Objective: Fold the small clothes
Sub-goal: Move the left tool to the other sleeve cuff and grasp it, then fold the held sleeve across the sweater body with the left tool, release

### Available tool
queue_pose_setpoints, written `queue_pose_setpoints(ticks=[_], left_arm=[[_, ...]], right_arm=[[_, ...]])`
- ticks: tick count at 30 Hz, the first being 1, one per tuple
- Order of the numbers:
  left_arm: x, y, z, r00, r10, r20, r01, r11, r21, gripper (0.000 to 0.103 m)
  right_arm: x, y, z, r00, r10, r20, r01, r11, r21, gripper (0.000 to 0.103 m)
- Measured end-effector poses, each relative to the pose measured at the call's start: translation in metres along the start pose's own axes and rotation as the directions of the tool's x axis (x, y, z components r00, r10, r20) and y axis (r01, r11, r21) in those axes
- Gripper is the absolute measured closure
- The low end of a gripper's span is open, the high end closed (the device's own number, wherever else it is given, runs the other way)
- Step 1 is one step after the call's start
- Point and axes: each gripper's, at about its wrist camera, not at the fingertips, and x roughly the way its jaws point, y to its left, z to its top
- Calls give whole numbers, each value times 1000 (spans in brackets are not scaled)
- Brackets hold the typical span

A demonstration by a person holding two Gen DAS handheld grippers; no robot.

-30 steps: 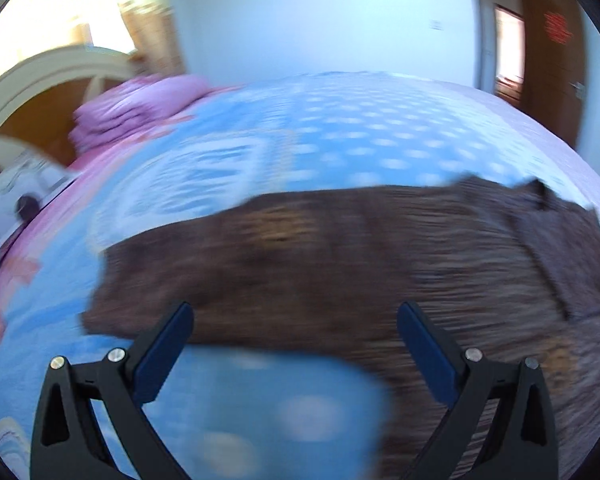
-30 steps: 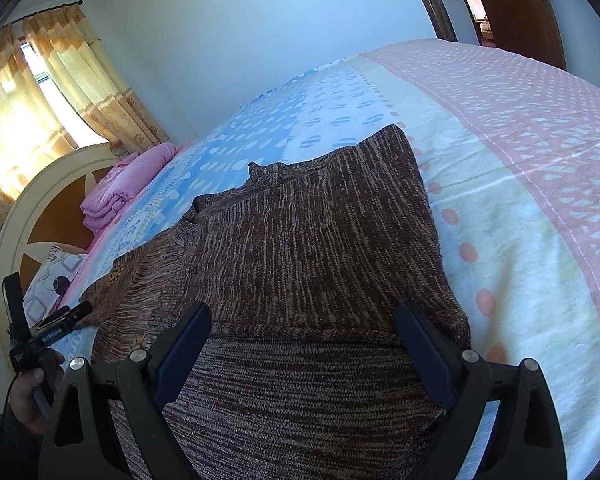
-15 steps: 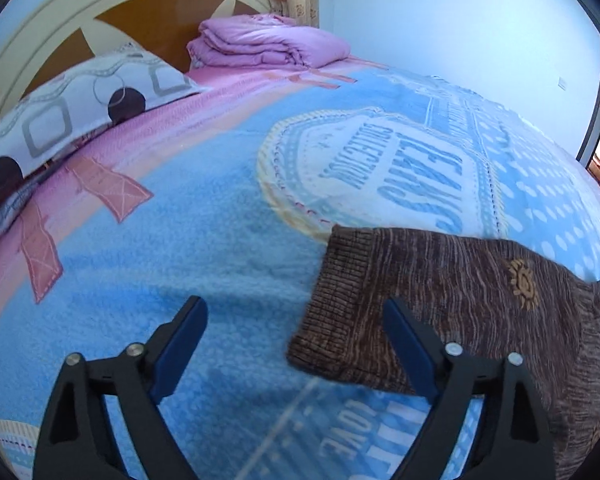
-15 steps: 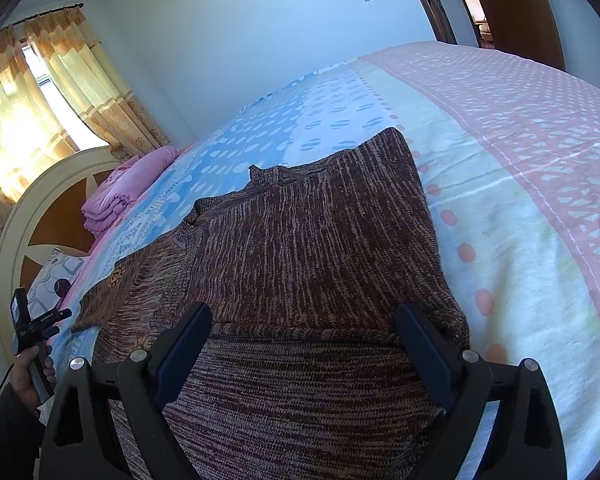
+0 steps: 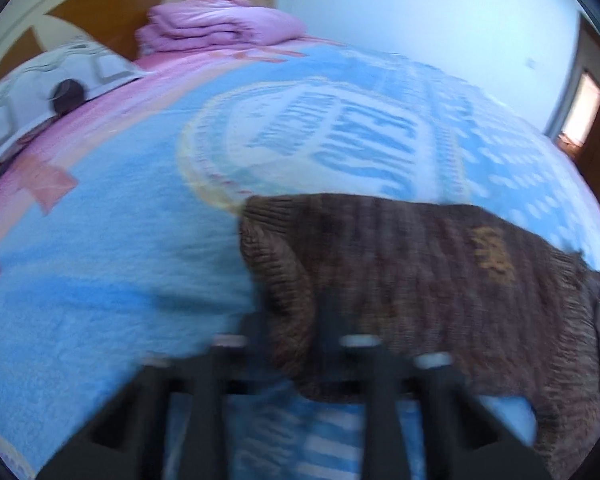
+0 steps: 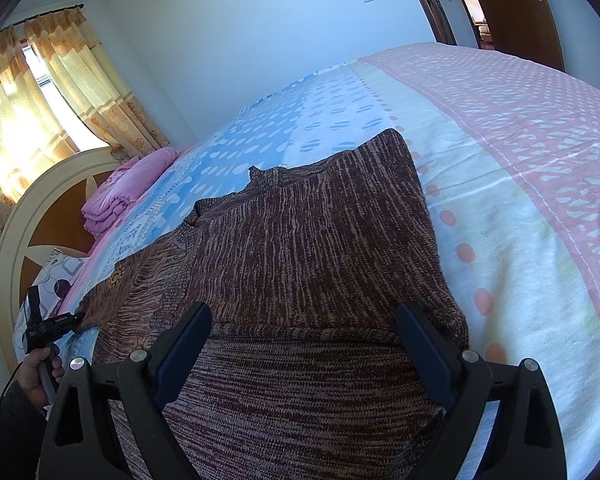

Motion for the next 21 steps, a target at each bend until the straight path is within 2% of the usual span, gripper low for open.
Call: queue_pose_setpoints(ticks=[5, 10, 15, 21], left_arm=[[-12, -2, 6, 997, -66, 33, 67, 998, -17, 92], [-30, -7, 16, 993, -103, 65, 105, 994, -20, 93], [-46, -14, 31, 980, -181, 82, 186, 981, -59, 93], [-67, -43, 44, 965, -245, 91, 251, 966, -60, 93]], right_arm=[[0, 0, 0, 1000, -1, 1, 1, 1000, 0, 9], [0, 0, 1, 1000, -4, 0, 4, 1000, -2, 9], [1, 1, 1, 1000, -9, 0, 9, 1000, -5, 9], [-2, 2, 5, 1000, -13, -13, 13, 1000, -4, 9]])
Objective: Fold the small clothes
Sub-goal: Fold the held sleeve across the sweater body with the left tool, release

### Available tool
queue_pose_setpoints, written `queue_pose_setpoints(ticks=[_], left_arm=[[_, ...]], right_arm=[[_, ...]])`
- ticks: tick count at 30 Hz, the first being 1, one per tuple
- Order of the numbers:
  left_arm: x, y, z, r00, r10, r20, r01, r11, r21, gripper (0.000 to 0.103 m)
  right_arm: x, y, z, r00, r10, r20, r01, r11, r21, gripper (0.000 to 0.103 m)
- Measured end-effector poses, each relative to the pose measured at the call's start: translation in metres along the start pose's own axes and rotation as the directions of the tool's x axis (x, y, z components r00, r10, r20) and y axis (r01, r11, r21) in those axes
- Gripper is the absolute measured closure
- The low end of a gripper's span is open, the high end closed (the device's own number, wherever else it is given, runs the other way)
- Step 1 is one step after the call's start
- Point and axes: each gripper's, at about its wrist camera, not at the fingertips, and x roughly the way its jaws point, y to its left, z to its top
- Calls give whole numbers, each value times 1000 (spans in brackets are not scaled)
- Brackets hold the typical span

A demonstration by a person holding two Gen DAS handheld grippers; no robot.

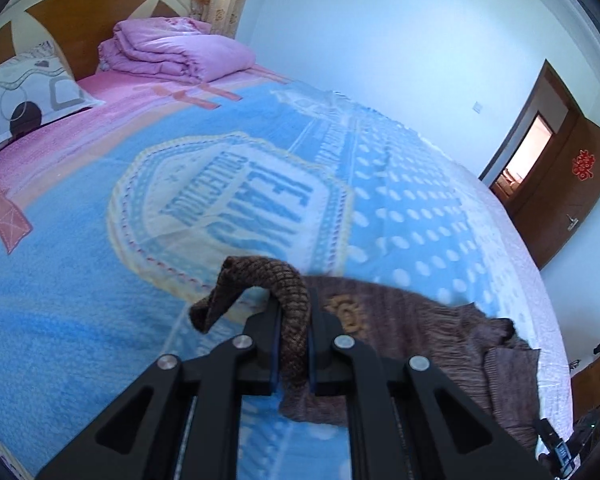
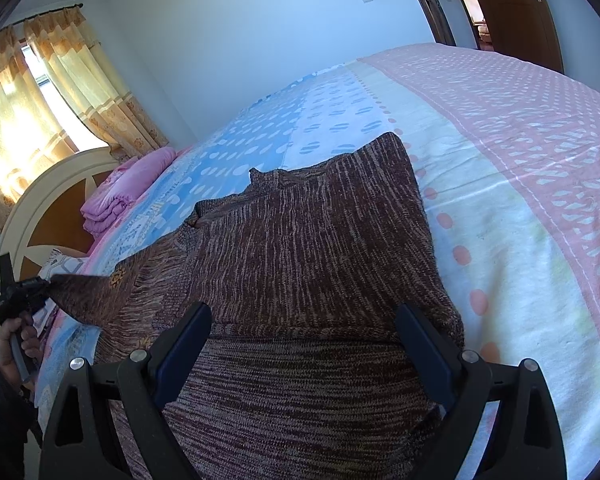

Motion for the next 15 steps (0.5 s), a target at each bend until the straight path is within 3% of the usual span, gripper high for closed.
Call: queue_pose_setpoints(ticks=[3, 7, 15], left_arm=[[-8, -24, 7, 999, -36, 14, 35, 999, 31, 93], [-16, -55, 14, 996, -90, 29, 88, 994, 59, 93], [-21, -136, 3, 982, -187, 20, 184, 977, 111, 93]], right_arm=[[-13, 8, 3, 998, -58, 5, 58, 998, -40, 9], [-42, 15, 6, 999, -25, 21, 26, 997, -71, 9], [-77, 10, -14, 997, -69, -17, 66, 987, -147, 9]])
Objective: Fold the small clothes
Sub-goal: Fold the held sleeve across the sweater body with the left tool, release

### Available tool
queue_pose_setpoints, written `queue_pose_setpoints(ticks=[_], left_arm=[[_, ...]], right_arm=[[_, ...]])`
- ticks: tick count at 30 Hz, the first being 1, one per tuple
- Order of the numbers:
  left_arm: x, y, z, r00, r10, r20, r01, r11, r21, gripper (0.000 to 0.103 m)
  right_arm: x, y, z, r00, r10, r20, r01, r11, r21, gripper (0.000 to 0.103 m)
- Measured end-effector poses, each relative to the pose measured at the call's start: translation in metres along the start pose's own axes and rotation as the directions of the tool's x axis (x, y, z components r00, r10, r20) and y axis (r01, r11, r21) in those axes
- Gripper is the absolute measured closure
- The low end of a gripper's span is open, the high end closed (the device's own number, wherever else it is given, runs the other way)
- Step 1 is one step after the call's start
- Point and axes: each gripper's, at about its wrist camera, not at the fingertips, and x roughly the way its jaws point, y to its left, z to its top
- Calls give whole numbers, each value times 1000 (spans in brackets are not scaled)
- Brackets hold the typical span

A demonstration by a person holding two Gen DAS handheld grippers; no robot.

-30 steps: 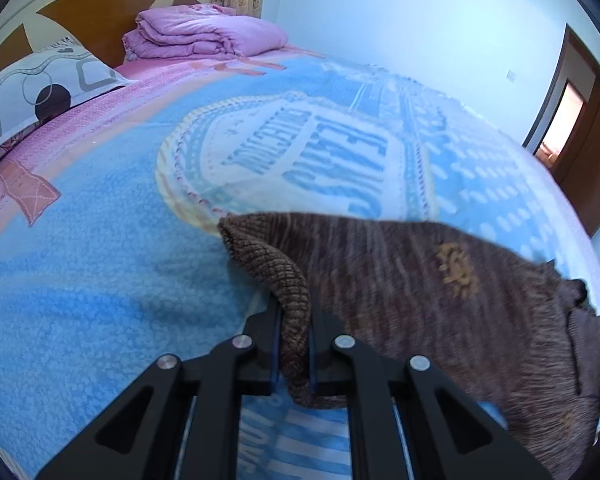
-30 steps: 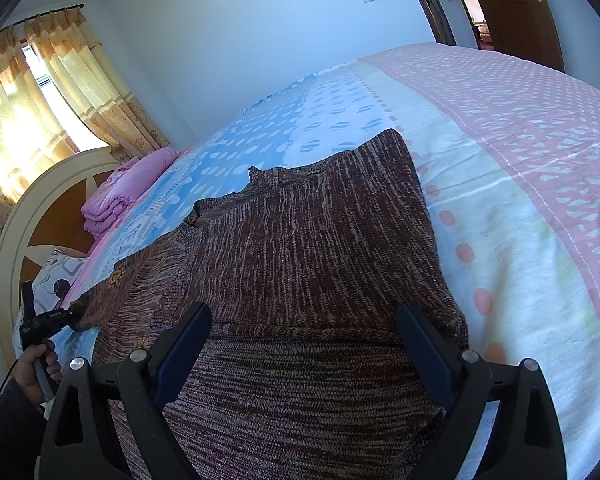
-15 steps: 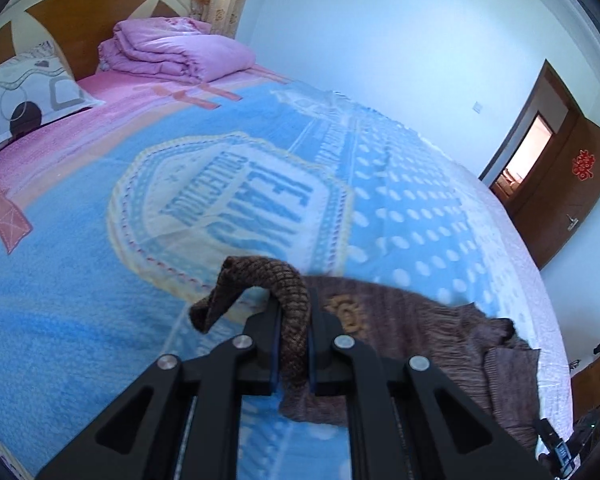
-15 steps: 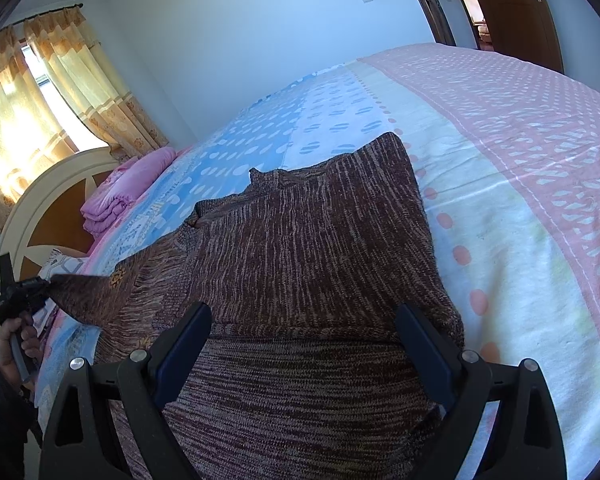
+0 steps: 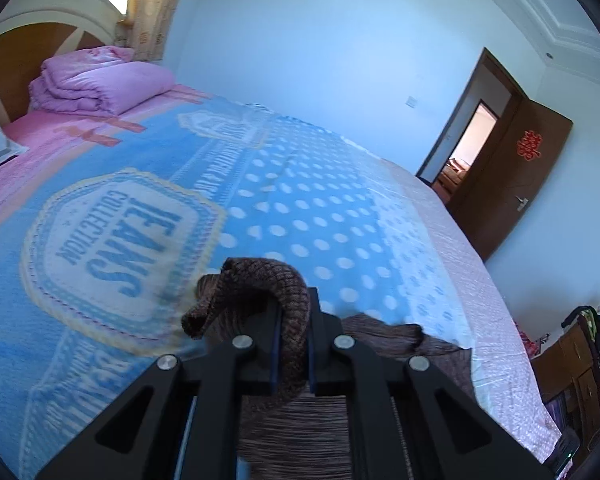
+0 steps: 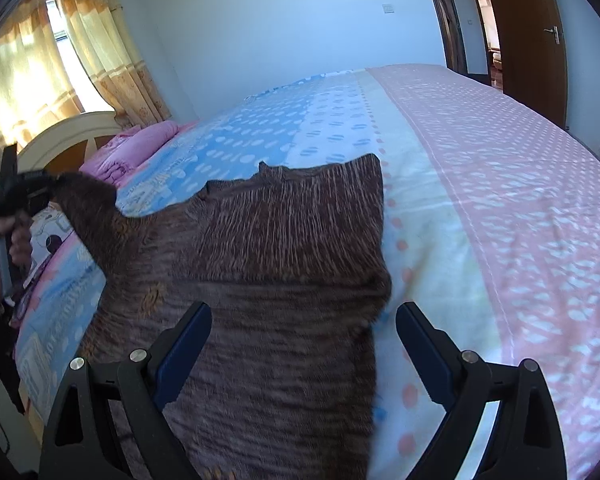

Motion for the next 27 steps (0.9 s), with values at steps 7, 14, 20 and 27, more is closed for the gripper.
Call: queue_pose_setpoints(ticks=[7, 14, 20, 27], left_arm=[[42, -81, -42, 997, -44, -69, 52, 993, 104, 93], [82, -143, -114, 992, 43, -121, -1, 944, 329, 93], [92, -178, -161, 981, 103, -166, -6, 866, 500, 81], [28, -175, -180, 996, 7, -86, 45, 806, 590, 28]], right_arm=[[-15, -5, -31, 1000, 14, -12, -14, 1000, -12, 9], [-7, -8, -53, 998, 39, -39, -38, 999, 12, 9], [1, -6, -62, 998, 34, -53, -34, 999, 0, 9], [1, -1, -67, 999, 17, -42, -18, 999, -32, 9]])
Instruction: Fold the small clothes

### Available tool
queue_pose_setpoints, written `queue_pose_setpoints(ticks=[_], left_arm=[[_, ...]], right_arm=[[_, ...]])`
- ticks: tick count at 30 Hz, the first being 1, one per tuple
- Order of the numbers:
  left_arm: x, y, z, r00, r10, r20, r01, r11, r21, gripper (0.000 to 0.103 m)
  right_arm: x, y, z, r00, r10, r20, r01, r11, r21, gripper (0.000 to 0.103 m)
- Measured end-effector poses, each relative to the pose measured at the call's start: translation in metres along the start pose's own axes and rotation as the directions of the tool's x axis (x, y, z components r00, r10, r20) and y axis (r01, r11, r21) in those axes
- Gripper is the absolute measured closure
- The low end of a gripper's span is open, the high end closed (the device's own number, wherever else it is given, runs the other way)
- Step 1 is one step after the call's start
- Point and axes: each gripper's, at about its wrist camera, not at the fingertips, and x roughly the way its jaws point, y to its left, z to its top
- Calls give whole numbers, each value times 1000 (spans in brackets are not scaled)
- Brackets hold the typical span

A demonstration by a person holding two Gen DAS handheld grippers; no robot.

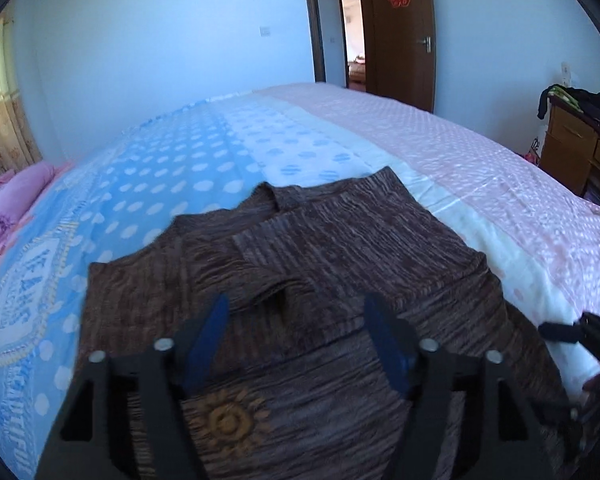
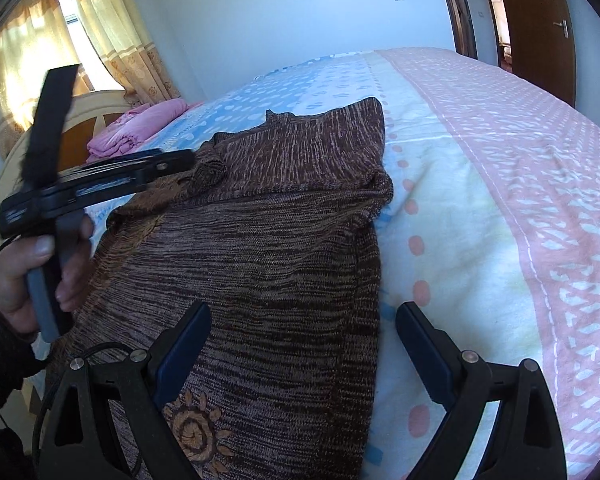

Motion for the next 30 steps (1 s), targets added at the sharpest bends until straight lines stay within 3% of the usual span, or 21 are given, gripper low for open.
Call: queue_pose_setpoints(ticks=[3, 5, 9, 11, 15, 20, 25, 30], left_arm=[[-6, 34, -11, 997, 73, 2, -73, 997, -10, 25], [-2, 68, -22, 983, 182, -20, -182, 982, -42, 22], [21, 142, -38, 909, 394, -136, -410, 904, -119, 22], [34, 170, -44, 882, 435, -183, -461, 876, -143, 22], [52, 178, -54, 889, 392, -238, -434, 886, -162, 21], [52, 168, -58, 880, 421, -222, -453, 884, -118, 17], [54, 184, -64, 895, 377, -239, -424, 886, -189, 7], [54, 189, -67, 907, 351, -234, -402, 887, -225, 3]], right_arm=[[-1, 2, -1, 1000, -8, 7, 8, 1000, -4, 9], [-4, 4, -1, 1000, -9, 10, 9, 1000, 4, 9], [-8, 21, 12, 1000, -18, 11, 19, 999, -39, 9], [-4, 38, 26, 999, -33, -1, 33, 995, -89, 9], [15, 80, 66, 999, -47, -15, 43, 980, -194, 9], [65, 138, 117, 997, -75, -22, 64, 948, -312, 9], [135, 172, 135, 983, -163, -79, 122, 919, -376, 9], [185, 166, 139, 957, -260, -131, 188, 894, -407, 9]])
